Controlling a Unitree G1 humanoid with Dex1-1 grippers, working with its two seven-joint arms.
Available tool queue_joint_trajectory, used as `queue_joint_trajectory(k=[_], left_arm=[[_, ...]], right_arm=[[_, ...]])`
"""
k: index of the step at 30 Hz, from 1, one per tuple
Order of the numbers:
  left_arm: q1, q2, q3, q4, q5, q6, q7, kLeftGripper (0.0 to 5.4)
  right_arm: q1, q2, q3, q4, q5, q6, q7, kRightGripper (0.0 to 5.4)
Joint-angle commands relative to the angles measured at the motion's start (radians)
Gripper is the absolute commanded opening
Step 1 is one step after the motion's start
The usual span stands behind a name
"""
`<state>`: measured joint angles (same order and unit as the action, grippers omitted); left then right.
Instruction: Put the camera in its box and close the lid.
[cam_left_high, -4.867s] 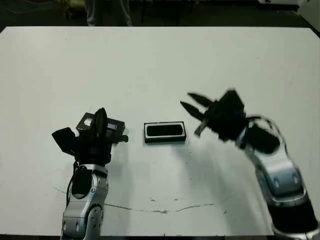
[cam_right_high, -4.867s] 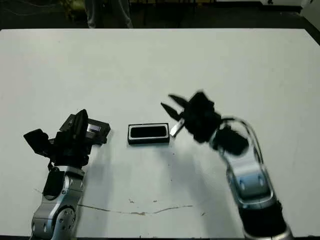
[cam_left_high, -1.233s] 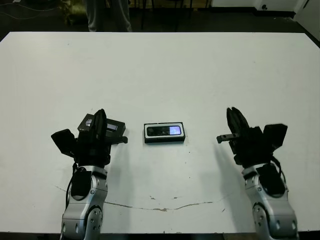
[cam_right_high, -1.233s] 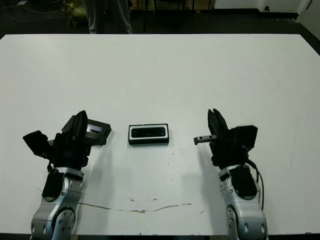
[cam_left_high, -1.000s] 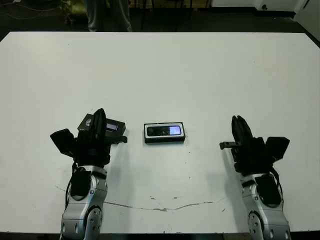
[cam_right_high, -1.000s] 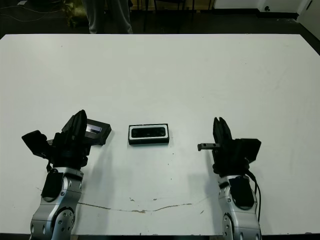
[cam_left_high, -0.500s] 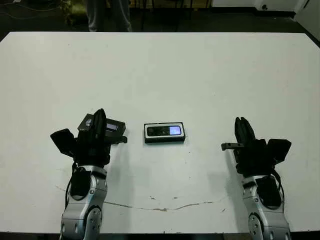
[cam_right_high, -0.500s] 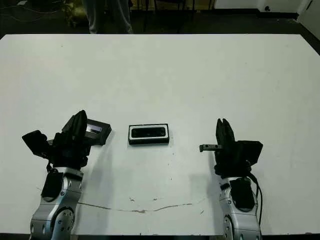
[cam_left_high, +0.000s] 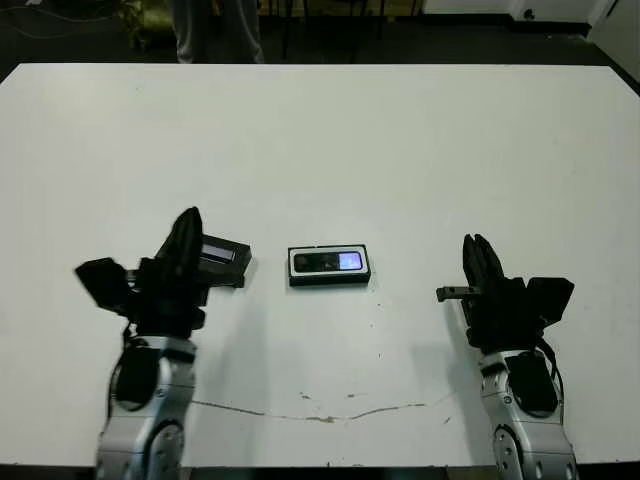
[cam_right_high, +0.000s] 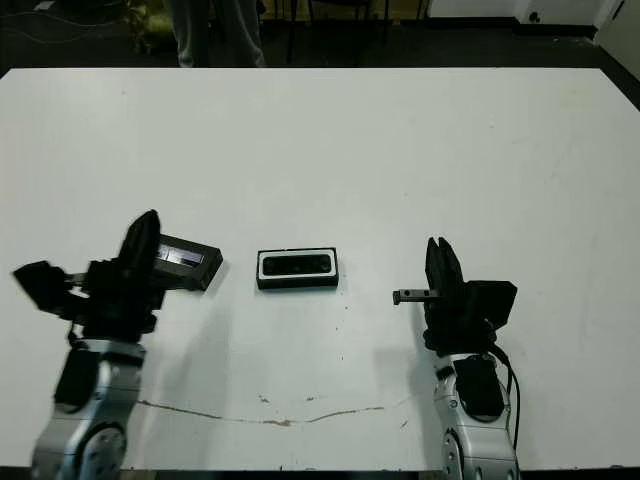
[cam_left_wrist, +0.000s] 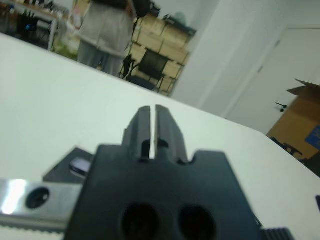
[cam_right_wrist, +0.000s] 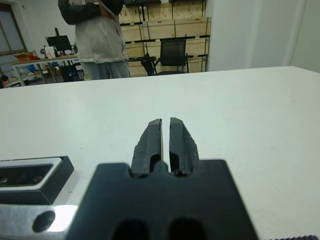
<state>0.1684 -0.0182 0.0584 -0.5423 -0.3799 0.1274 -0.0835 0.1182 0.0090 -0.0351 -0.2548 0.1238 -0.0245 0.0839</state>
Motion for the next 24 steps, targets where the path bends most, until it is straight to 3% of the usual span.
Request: queue_joint_trajectory(k=[1,7,13,16,20,24], left_arm=[[0.027,0.111,0.053,-0.057,0.002,0.02,-0.066,0.0],[0.003,0.382,0.178,-0.115,0.018,0.103,-0.208,0.0],[-0.123,0.639,0.235,-0.022,0.06,0.158,-0.364,0.0],[-0.198,0.743,0.202,0.03,0.117,0.171,-0.427,0.0],[-0.337,0.878,0.078,0.185,0.248,0.056,-0.58,0.0],[-0.511,0.944,-0.054,0.352,0.296,0.024,-0.763,0.0]], right_arm=[[0.011,-0.003,-0.003,0.019,0.014,0.006,0.007,0.02],[0.014,-0.005,0.0,0.023,0.012,0.0,0.009,0.02],[0.019,-0.001,0.004,0.016,0.018,0.008,0.012,0.02],[0.024,-0.001,0.011,0.007,0.004,0.016,0.002,0.02],[0.024,-0.005,0.008,0.013,0.007,0.015,0.001,0.02],[0.026,-0.005,0.006,0.019,0.021,0.007,0.008,0.02]])
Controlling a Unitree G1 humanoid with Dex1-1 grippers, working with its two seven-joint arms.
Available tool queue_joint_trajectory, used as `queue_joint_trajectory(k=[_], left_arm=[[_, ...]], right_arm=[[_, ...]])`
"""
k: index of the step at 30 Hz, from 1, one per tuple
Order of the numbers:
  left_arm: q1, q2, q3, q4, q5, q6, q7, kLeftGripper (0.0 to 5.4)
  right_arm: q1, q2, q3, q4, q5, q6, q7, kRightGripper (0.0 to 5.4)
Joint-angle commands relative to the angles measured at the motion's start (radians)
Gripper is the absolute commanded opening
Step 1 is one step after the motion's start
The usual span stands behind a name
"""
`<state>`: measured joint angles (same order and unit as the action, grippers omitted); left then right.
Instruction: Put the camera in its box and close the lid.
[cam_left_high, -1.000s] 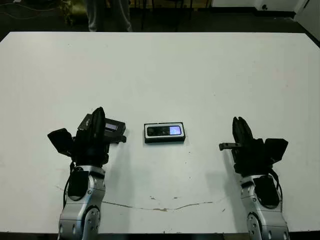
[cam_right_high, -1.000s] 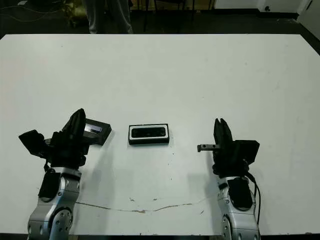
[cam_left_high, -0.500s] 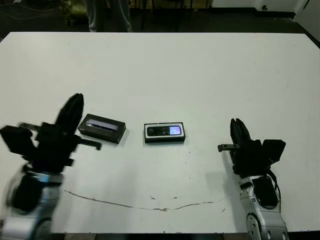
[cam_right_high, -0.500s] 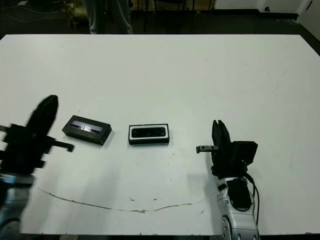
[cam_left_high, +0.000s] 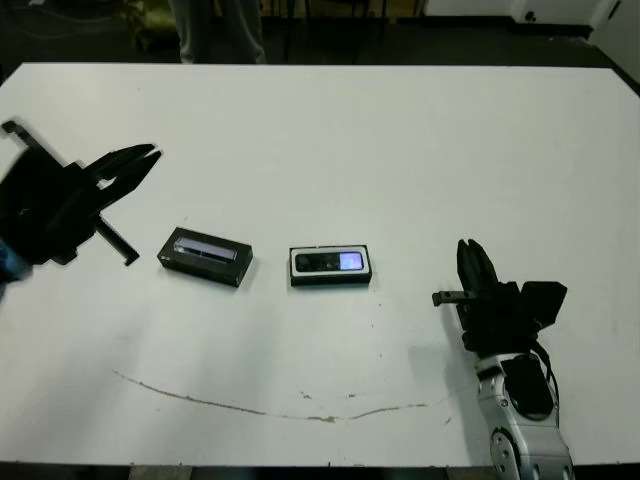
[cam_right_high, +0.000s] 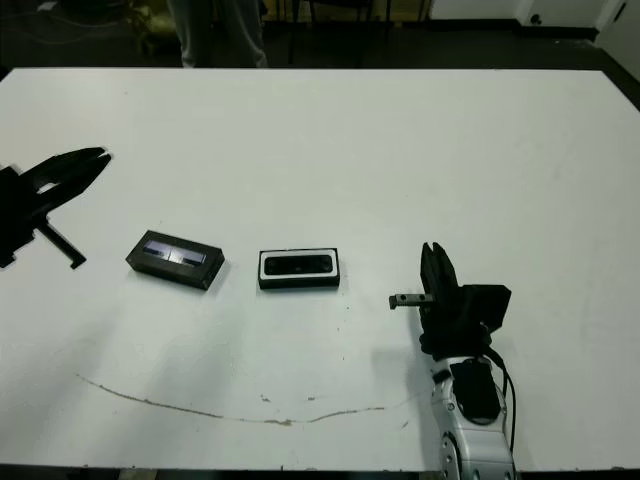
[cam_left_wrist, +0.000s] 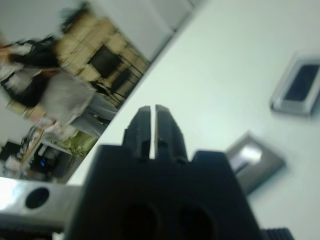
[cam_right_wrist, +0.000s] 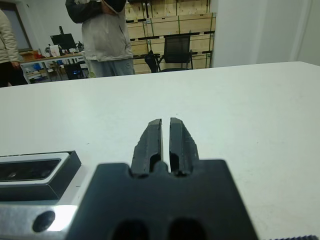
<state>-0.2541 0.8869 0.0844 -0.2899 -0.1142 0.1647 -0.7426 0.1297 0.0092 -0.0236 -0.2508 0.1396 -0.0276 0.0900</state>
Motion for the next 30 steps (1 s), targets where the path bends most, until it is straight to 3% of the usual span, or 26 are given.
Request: queue_joint_trajectory(k=[1,7,10,18,24,30], left_arm=[[-0.137,0.038,-0.113,0.151,0.041,-0.022,-0.144,0.0],[-0.326,0.008,-0.245,0.363,0.109,-0.076,-0.291,0.0],[-0.386,0.008,-0.305,0.392,0.123,-0.08,-0.395,0.37],[-0.469,0.025,-0.388,0.392,0.136,-0.126,-0.625,2.23],[-0.574,0.04,-0.482,0.445,0.173,-0.039,-0.831,3.66],[-0.671,0.076,-0.615,0.538,0.121,-0.071,-0.872,5.09]], right_arm=[[0.017,-0.005,-0.005,0.015,0.007,0.009,0.004,0.02],[0.022,-0.007,0.0,0.008,0.006,0.007,0.007,0.02],[0.022,-0.006,-0.006,0.004,0.013,0.021,0.004,0.0],[0.026,-0.01,-0.014,0.011,0.032,0.026,0.015,0.0],[0.027,-0.007,-0.004,0.007,0.01,0.033,0.002,0.0],[0.024,-0.012,-0.004,0.041,0.019,0.007,0.023,0.0]])
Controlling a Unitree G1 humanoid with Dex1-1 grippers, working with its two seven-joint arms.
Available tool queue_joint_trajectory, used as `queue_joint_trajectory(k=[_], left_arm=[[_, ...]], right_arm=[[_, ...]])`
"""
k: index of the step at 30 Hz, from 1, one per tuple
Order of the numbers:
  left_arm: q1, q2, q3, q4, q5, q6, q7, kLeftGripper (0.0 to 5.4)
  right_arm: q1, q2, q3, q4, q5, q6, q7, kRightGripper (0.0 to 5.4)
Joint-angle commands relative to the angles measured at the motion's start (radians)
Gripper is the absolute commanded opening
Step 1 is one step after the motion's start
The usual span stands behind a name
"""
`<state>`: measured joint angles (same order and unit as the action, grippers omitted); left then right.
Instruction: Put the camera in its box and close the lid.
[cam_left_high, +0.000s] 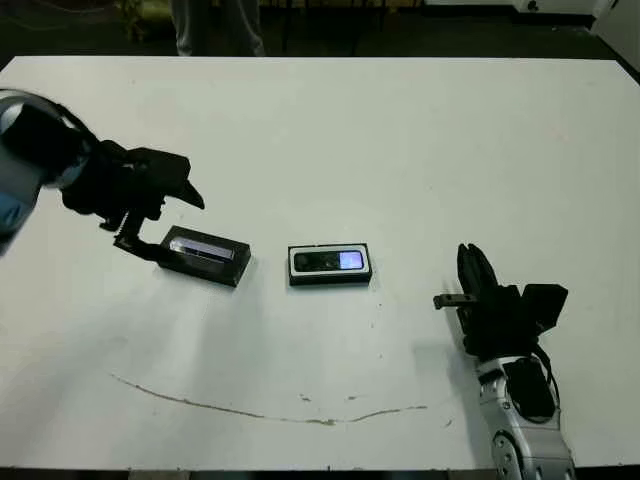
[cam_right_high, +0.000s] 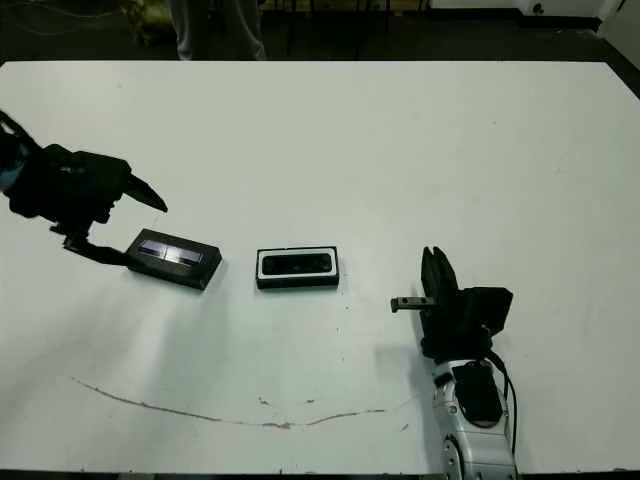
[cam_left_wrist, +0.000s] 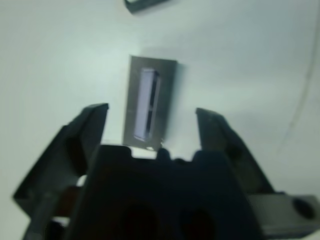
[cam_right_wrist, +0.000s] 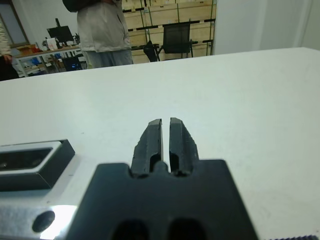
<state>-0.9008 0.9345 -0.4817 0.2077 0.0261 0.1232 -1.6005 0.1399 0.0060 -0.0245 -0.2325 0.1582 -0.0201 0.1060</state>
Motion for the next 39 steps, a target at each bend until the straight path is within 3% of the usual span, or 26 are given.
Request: queue_joint_trajectory(k=[1,6,11,20,27,39], left_arm=[[-0.035,0.032,-0.063,0.055,-0.028,-0.038,-0.014,5.32],[-0.08,0.038,-0.139,0.116,-0.038,-0.053,-0.014,5.37],[-0.099,0.01,-0.161,0.16,0.028,-0.051,-0.014,5.37],[-0.071,-0.082,-0.115,0.274,0.147,-0.155,0.018,5.37],[-0.054,-0.152,-0.075,0.405,0.181,-0.207,0.057,5.37],[-0.052,-0.194,-0.052,0.489,0.242,-0.248,0.092,5.37]], right_arm=[[0.013,-0.009,-0.004,0.026,0.003,-0.003,0.011,0.0],[0.015,-0.008,-0.006,0.037,0.001,-0.009,0.014,0.0],[0.017,-0.007,-0.004,0.045,0.0,-0.011,0.017,0.0],[0.019,-0.004,-0.007,0.05,0.009,-0.01,0.02,0.0],[0.024,-0.005,-0.004,0.043,0.001,0.011,0.009,0.0],[0.035,-0.002,0.004,0.074,-0.002,-0.024,0.015,0.0]])
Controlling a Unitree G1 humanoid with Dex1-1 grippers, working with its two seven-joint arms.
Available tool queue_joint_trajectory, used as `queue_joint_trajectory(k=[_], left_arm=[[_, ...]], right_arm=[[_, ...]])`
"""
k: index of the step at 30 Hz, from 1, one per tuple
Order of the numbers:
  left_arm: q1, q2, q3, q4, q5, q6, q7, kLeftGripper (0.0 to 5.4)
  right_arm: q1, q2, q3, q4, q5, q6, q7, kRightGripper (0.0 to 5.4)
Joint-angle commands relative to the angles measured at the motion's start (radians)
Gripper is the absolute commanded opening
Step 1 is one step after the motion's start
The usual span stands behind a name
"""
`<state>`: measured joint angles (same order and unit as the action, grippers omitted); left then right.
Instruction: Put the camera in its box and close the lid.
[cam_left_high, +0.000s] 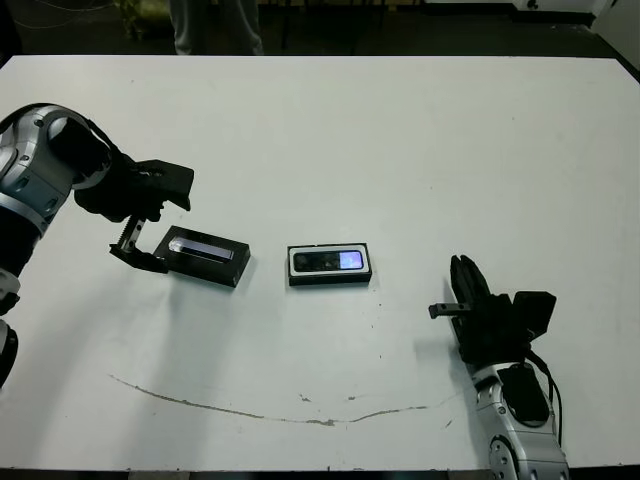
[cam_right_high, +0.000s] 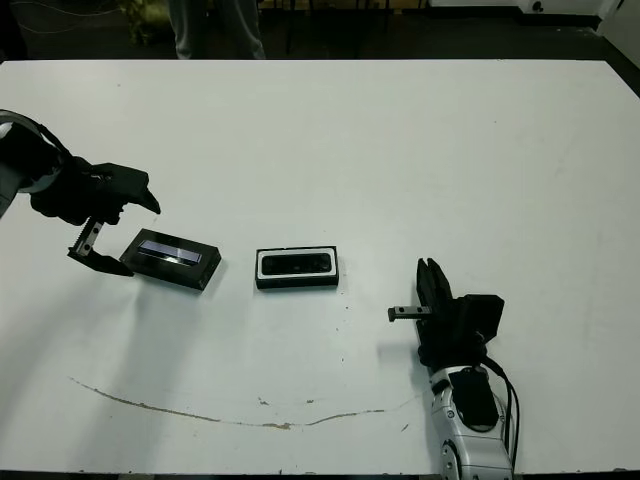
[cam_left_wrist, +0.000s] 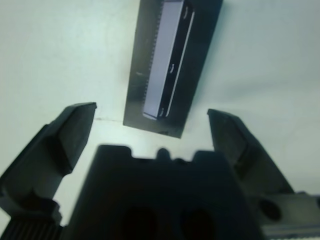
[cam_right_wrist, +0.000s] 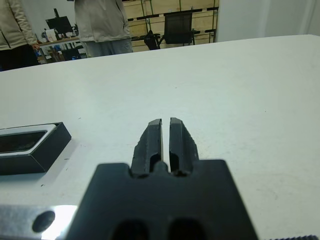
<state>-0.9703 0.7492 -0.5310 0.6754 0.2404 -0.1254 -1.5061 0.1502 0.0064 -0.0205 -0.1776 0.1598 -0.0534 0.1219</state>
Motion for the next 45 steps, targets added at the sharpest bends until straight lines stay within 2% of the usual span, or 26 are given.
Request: queue_joint_trajectory(k=[1,9,17,23,26,29,35,42,45], left_arm=[[0.014,-0.013,-0.004,0.027,0.034,0.01,-0.008,5.37],[0.017,-0.011,-0.008,0.013,0.081,-0.022,-0.005,5.37],[0.01,-0.029,0.002,0.045,0.076,-0.018,-0.039,5.37],[0.015,-0.032,-0.004,0.048,0.09,-0.046,-0.035,5.37],[0.014,-0.041,-0.003,0.062,0.09,-0.04,-0.037,5.37],[0.01,-0.056,-0.001,0.084,0.086,-0.005,-0.046,5.37],[0.016,-0.06,-0.012,0.083,0.11,-0.034,-0.021,5.37],[0.046,-0.069,-0.002,0.067,0.126,0.011,0.022,5.37],[0.075,-0.076,0.018,0.033,0.123,0.121,0.053,5.15]], right_arm=[[0.026,-0.004,0.001,0.017,-0.005,0.011,-0.002,0.0],[0.027,-0.001,-0.006,0.038,0.018,-0.011,0.016,0.0],[0.029,-0.005,-0.002,0.043,0.0,-0.029,0.012,0.0],[0.025,-0.005,-0.01,0.059,0.026,-0.042,0.032,0.0],[0.029,-0.004,-0.009,0.04,0.021,-0.015,0.02,0.0],[0.026,-0.005,-0.011,0.048,0.024,-0.025,0.026,0.0],[0.03,-0.004,-0.014,0.041,0.026,-0.014,0.023,0.0],[0.037,-0.004,-0.013,0.015,0.021,0.02,0.012,0.0],[0.035,-0.005,-0.014,0.025,0.025,0.007,0.019,0.0]])
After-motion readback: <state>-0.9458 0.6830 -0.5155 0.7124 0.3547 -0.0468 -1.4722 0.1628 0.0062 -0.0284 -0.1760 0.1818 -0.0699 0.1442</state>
